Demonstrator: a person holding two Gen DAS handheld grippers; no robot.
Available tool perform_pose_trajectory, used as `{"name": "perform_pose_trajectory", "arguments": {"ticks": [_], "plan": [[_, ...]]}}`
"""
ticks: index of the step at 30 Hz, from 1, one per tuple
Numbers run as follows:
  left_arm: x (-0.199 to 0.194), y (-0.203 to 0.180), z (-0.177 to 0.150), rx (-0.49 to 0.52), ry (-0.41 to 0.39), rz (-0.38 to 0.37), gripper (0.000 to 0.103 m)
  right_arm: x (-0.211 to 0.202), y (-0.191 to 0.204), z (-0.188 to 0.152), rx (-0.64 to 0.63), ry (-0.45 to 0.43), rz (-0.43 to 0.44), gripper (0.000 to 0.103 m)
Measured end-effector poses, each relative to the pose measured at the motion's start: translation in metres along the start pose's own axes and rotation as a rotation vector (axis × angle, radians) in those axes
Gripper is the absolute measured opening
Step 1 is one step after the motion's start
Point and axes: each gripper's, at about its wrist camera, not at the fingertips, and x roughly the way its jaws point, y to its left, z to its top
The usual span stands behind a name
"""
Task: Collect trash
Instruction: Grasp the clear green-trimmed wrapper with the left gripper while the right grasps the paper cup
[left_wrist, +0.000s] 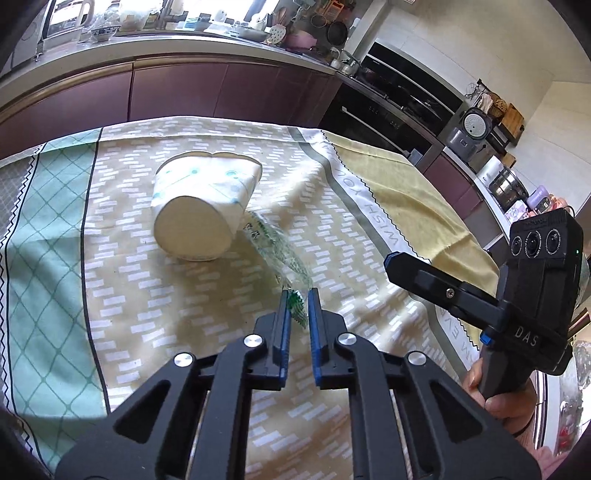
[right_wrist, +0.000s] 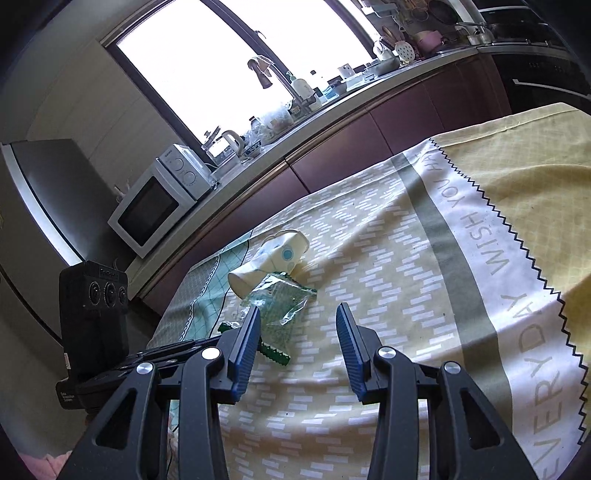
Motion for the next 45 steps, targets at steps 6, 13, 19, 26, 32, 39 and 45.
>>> {"name": "perform_pose_trajectory", "arguments": {"ticks": [6,13,19,26,32,39,45], "plan": [[-0.024,0.001,-0.014,0.032,-0.013,-0.012,0.007,0.011,0.007,0.006,-0.008,0.016,0.029,0.040],[-0.065,0.008,-0.039,0.057,-0.040,-0.025,0.007,0.038,0.023,0.014,-0.013,0.057,0.078,0.041],[-0.095,0.024,-0.052,0.051,-0.078,0.014,0.007,0.064,0.027,0.023,0.019,0.092,0.099,0.045],[-0.124,0.048,-0.062,0.016,-0.118,0.067,0.007,0.091,0.024,0.031,0.081,0.125,0.111,0.051],[-0.141,0.071,-0.066,-0.030,-0.143,0.097,0.007,0.109,0.019,0.035,0.149,0.151,0.109,0.055],[-0.158,0.085,-0.071,-0.053,-0.164,0.129,0.007,0.126,0.021,0.038,0.200,0.169,0.123,0.055],[-0.169,0.095,-0.077,-0.074,-0.172,0.142,0.007,0.127,0.022,0.037,0.204,0.161,0.134,0.047]]}}
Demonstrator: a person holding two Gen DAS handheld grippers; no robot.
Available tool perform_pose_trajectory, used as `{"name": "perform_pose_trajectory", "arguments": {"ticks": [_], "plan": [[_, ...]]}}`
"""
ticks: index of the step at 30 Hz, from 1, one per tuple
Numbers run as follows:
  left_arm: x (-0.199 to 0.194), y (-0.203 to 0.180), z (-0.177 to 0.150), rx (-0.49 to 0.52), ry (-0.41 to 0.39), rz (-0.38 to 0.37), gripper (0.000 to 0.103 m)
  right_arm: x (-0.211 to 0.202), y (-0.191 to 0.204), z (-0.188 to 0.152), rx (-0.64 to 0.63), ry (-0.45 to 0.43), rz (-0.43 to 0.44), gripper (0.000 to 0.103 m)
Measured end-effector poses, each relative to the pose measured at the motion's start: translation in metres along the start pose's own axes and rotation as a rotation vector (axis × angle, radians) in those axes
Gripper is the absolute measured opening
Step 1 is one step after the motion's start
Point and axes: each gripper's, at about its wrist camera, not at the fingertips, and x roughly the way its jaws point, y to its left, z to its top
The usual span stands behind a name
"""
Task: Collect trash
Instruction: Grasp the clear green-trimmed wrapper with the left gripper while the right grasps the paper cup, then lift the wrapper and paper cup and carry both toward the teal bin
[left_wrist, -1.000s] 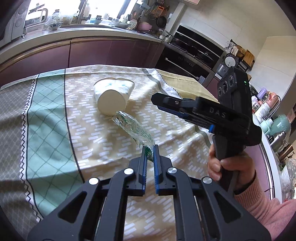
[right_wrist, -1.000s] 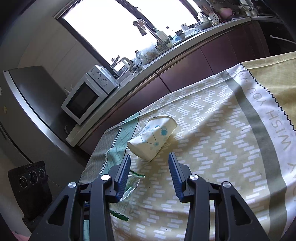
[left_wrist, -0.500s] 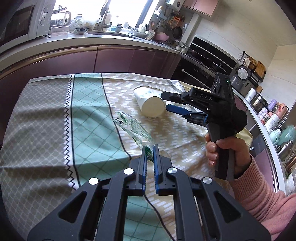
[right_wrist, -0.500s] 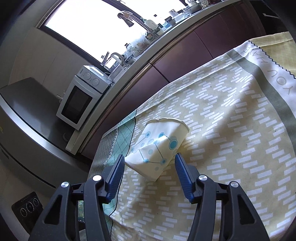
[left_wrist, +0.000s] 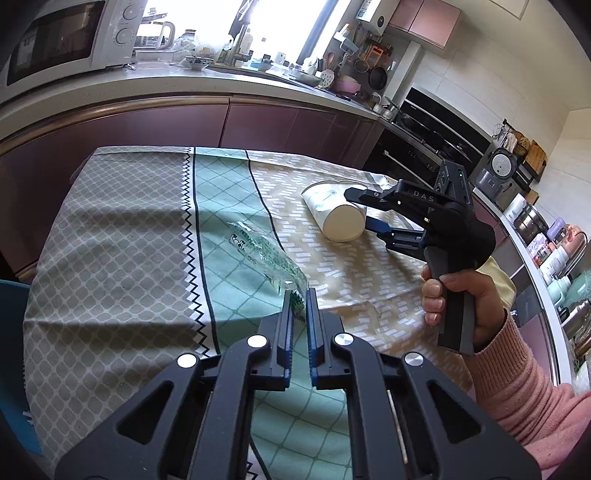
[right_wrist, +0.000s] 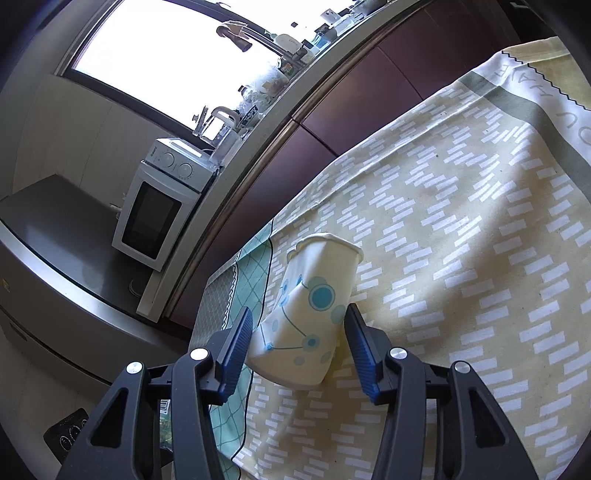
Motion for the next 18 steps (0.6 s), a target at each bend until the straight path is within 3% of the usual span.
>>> {"name": "perform_pose_trajectory", "arguments": {"ticks": [3,18], "plan": [[-0.005,-0.001,0.000,-0.004,-0.007,0.004,0.007,-0.004,0.001,0.000,-0.007,-0.007,0.016,0.040],[-0.028,0.006,-0.002,0.015,-0.038,0.031,0.007,-0.032,0.025,-0.026,-0.108,-0.006,0.093,0.038]]}}
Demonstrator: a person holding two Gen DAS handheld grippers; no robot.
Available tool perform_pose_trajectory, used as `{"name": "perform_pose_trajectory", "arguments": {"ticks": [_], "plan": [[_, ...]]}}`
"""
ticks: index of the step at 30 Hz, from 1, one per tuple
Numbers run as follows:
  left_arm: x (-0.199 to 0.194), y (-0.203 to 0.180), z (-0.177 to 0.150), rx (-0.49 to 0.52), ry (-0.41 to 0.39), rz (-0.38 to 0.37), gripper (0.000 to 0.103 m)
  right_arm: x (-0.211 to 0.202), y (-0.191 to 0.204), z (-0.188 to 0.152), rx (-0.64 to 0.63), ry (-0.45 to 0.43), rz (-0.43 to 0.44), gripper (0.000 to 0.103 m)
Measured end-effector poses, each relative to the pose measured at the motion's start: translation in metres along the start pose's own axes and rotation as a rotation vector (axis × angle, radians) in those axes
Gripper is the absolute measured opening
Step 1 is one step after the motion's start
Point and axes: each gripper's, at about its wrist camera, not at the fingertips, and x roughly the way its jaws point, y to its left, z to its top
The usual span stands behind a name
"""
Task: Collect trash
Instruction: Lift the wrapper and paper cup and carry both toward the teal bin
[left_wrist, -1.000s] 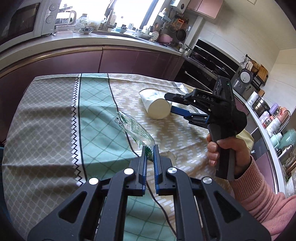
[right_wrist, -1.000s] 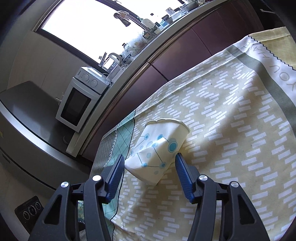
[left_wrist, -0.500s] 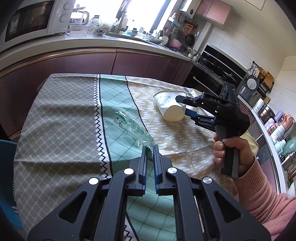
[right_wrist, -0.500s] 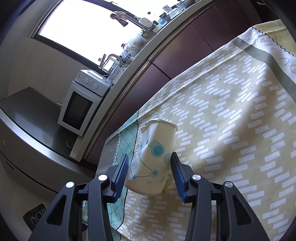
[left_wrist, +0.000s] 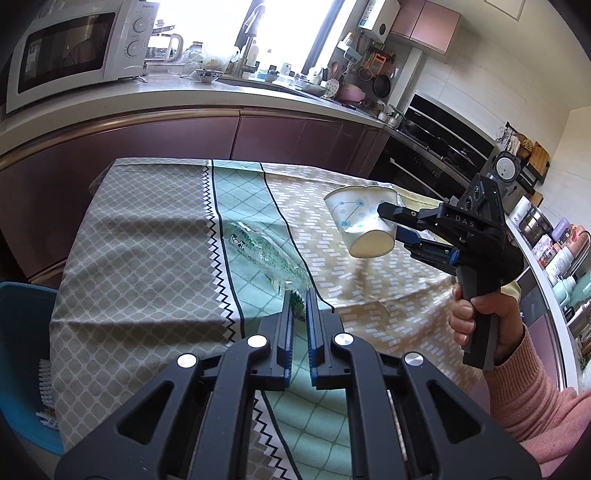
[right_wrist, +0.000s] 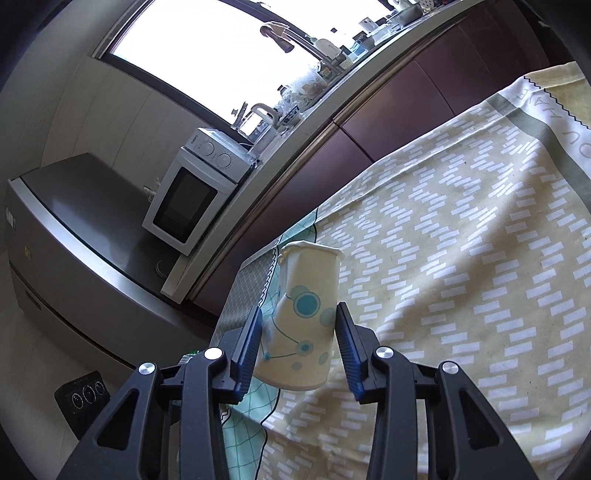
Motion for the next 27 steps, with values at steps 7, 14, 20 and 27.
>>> {"name": "perform_pose_trajectory", "arguments": {"ticks": [7,14,20,27], "plan": [[-0.009,-0.004,-0.002,0.026,-0.016,0.016,0.007,-0.011,0.028,-0.022,-0.062,0.012,0.051,0.038],[-0.021,-0.004,-0.009,0.029,-0.025,0.027,0.007,-0.016,0.046,-0.039,-0.105,0.027,0.081,0.038],[-0.034,0.001,-0.013,0.022,-0.040,0.041,0.007,-0.014,0.056,-0.052,-0.124,0.045,0.105,0.038],[-0.052,0.006,-0.019,0.024,-0.059,0.064,0.007,-0.009,0.073,-0.062,-0.159,0.058,0.124,0.038]]}}
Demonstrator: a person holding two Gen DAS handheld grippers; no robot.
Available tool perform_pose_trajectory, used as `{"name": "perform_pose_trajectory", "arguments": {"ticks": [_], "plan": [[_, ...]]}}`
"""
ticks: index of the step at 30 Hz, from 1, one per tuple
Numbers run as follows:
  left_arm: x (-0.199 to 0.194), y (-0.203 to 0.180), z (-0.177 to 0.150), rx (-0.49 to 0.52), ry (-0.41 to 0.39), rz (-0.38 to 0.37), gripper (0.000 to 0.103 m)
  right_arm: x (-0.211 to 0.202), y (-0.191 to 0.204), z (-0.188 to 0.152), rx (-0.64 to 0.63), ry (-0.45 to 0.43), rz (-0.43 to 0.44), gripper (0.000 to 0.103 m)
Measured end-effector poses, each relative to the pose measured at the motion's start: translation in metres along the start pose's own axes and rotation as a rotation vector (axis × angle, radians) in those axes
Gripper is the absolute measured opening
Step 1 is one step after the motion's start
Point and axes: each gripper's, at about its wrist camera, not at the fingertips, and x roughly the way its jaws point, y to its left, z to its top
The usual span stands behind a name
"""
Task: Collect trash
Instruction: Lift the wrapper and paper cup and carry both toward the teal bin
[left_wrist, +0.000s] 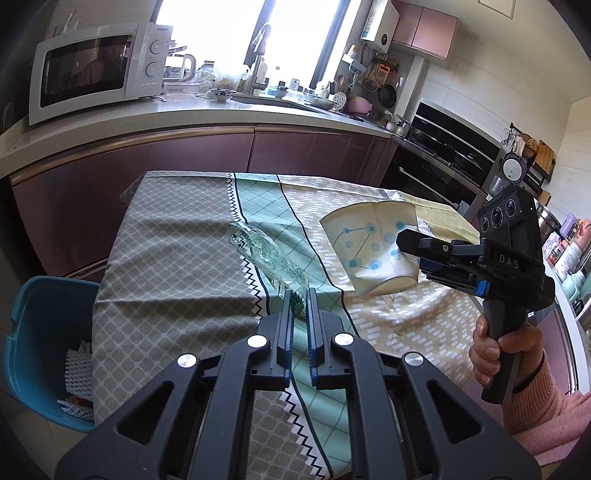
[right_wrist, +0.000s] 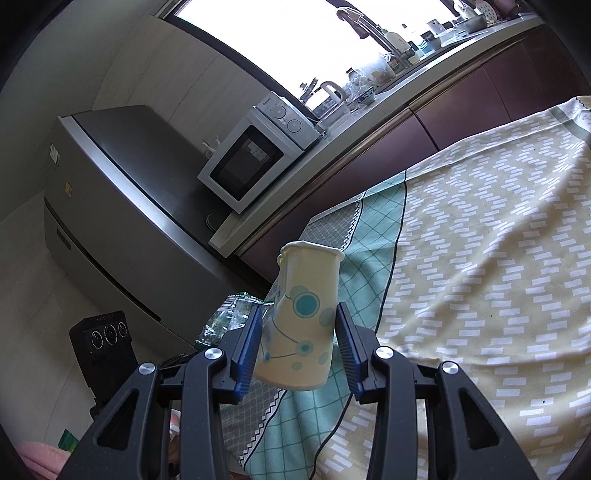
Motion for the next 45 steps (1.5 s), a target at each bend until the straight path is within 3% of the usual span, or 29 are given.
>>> {"name": "perform_pose_trajectory", "arguments": {"ticks": [45], "plan": [[-0.094,0.075,-0.039,-0.107,-0.068,0.164,0.007,0.081,0.076,-0.020,-0.119,0.137,0.119,0.038]]}}
